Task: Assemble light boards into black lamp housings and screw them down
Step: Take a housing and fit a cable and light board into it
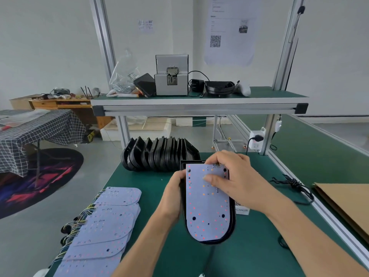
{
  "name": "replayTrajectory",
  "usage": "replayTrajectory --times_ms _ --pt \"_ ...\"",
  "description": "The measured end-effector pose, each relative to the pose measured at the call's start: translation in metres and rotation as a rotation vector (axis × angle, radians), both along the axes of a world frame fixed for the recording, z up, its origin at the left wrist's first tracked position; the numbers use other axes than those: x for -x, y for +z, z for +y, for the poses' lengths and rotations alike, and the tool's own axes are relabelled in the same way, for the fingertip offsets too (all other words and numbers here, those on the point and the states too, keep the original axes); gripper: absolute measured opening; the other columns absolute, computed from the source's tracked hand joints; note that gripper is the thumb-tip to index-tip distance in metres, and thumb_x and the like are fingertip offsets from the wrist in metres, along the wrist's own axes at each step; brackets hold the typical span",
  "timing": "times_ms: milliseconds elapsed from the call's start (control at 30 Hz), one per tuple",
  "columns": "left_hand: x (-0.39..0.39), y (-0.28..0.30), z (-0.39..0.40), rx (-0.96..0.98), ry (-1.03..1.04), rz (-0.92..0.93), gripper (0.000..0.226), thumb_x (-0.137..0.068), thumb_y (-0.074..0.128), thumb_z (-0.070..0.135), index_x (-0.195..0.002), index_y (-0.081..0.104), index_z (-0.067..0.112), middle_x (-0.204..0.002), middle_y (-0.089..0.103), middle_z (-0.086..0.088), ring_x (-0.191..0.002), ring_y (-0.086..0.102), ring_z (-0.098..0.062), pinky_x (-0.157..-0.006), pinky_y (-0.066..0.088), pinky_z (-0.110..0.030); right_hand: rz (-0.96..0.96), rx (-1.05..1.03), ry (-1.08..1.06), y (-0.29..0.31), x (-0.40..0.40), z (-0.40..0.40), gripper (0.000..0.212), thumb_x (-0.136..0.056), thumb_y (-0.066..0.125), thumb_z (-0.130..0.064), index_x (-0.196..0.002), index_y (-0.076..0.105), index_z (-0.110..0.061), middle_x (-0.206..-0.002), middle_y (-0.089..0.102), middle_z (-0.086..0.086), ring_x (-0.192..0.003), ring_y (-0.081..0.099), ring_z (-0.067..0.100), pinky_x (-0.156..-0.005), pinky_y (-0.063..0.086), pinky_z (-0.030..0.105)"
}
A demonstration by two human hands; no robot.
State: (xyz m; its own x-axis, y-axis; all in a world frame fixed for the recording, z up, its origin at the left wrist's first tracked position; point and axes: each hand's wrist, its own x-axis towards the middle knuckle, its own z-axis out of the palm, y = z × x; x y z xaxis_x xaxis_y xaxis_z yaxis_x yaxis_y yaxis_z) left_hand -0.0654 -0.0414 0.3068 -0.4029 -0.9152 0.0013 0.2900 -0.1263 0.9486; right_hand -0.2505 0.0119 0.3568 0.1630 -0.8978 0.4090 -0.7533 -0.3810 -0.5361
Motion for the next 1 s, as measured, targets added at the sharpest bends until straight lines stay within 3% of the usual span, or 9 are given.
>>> replayTrajectory --times_ms 100,300,467,600,700,800,867,900,1000 --pt "-0.002 0.004 -0.001 -0.006 -0.017 -0.001 0.059 -0.101 0.036 0.028 -0.051 0.065 0.027 -0.055 0.059 0.008 -0.048 0.052 -0.009 -0.047 0.045 -0.017 -0.046 0.074 -0.017 -0.005 -0.004 -0.002 0.019 -0.097 0.071 -0.039 -0.108 0.056 -0.043 -0.11 0.058 -0.024 -0.113 0.025 -0.029 -0.1 0.023 0.014" --pt "-0.008 0.004 -0.004 0.002 -0.014 0.005 0.053 -0.1 0.037 0.031 -0.057 0.066 0.023 -0.061 0.062 0.004 -0.052 0.054 -0.013 -0.05 0.046 -0.021 0.132 0.222 -0.069 -0.009 -0.012 -0.005 0.019 -0.097 0.071 -0.039 -0.112 0.062 -0.03 -0.104 0.057 -0.015 -0.108 0.047 0.004 -0.109 0.017 0.027" --pt "-0.007 0.005 -0.005 0.015 0.002 0.003 0.058 -0.103 0.034 0.026 -0.064 0.077 0.021 -0.069 0.071 0.002 -0.058 0.065 -0.011 -0.053 0.05 -0.018 0.103 0.251 -0.07 -0.012 -0.009 -0.007 0.02 -0.096 0.068 -0.042 -0.112 0.061 -0.032 -0.103 0.054 -0.021 -0.11 0.047 0.001 -0.11 0.018 0.028" --pt "-0.007 0.002 -0.008 0.008 0.07 0.016 0.059 -0.103 0.038 0.022 -0.054 0.071 0.025 -0.06 0.063 0.004 -0.051 0.058 -0.008 -0.047 0.047 -0.017 0.177 0.301 -0.053 -0.017 -0.015 -0.005 0.031 -0.097 0.056 -0.052 -0.117 0.064 -0.029 -0.102 0.048 -0.021 -0.102 0.046 0.004 -0.108 0.024 0.036" --pt "-0.008 -0.005 -0.008 0.02 0.109 0.015 0.058 -0.103 0.039 0.017 -0.053 0.068 0.026 -0.057 0.06 0.007 -0.049 0.054 -0.005 -0.046 0.046 -0.015 0.208 0.335 -0.078 -0.027 -0.016 0.001 0.043 -0.1 0.05 -0.057 -0.131 0.064 -0.031 -0.112 0.048 -0.012 -0.113 0.046 0.01 -0.108 0.031 0.043" --pt "-0.009 -0.005 -0.01 0.052 0.143 0.009 0.058 -0.103 0.038 0.015 -0.056 0.069 0.025 -0.06 0.063 0.008 -0.051 0.056 -0.004 -0.048 0.047 -0.016 -0.175 0.217 -0.097 -0.042 -0.018 0.01 0.072 -0.094 0.057 -0.066 -0.157 0.039 -0.038 -0.143 0.043 -0.011 -0.143 0.038 0.013 -0.117 0.032 0.03" --pt "-0.008 -0.002 -0.01 0.064 0.086 0.003 0.06 -0.103 0.037 0.019 -0.054 0.07 0.026 -0.06 0.063 0.007 -0.051 0.056 -0.007 -0.049 0.048 -0.017 -0.626 -0.009 -0.097 -0.048 -0.025 0.016 0.089 -0.082 0.065 -0.075 -0.158 0.029 -0.048 -0.145 0.049 -0.02 -0.138 0.049 0.006 -0.109 0.044 0.024" --pt "-0.007 -0.002 -0.011 0.065 0.054 0.001 0.057 -0.103 0.037 0.022 -0.057 0.071 0.026 -0.061 0.064 0.006 -0.053 0.058 -0.008 -0.051 0.049 -0.018 -0.771 -0.112 -0.064 -0.052 -0.028 0.018 0.085 -0.08 0.068 -0.073 -0.155 0.034 -0.051 -0.14 0.056 -0.025 -0.131 0.056 0.002 -0.106 0.048 0.024" --pt "-0.006 -0.004 -0.01 0.052 -0.013 0.062 0.053 -0.104 0.039 0.038 -0.072 0.079 0.024 -0.076 0.074 0.003 -0.067 0.068 -0.01 -0.061 0.055 -0.021 -0.944 -0.15 0.004 -0.064 -0.038 0.018 0.031 -0.095 0.065 -0.054 -0.124 0.068 -0.043 -0.121 0.072 -0.023 -0.12 0.067 0.007 -0.093 0.056 0.024"
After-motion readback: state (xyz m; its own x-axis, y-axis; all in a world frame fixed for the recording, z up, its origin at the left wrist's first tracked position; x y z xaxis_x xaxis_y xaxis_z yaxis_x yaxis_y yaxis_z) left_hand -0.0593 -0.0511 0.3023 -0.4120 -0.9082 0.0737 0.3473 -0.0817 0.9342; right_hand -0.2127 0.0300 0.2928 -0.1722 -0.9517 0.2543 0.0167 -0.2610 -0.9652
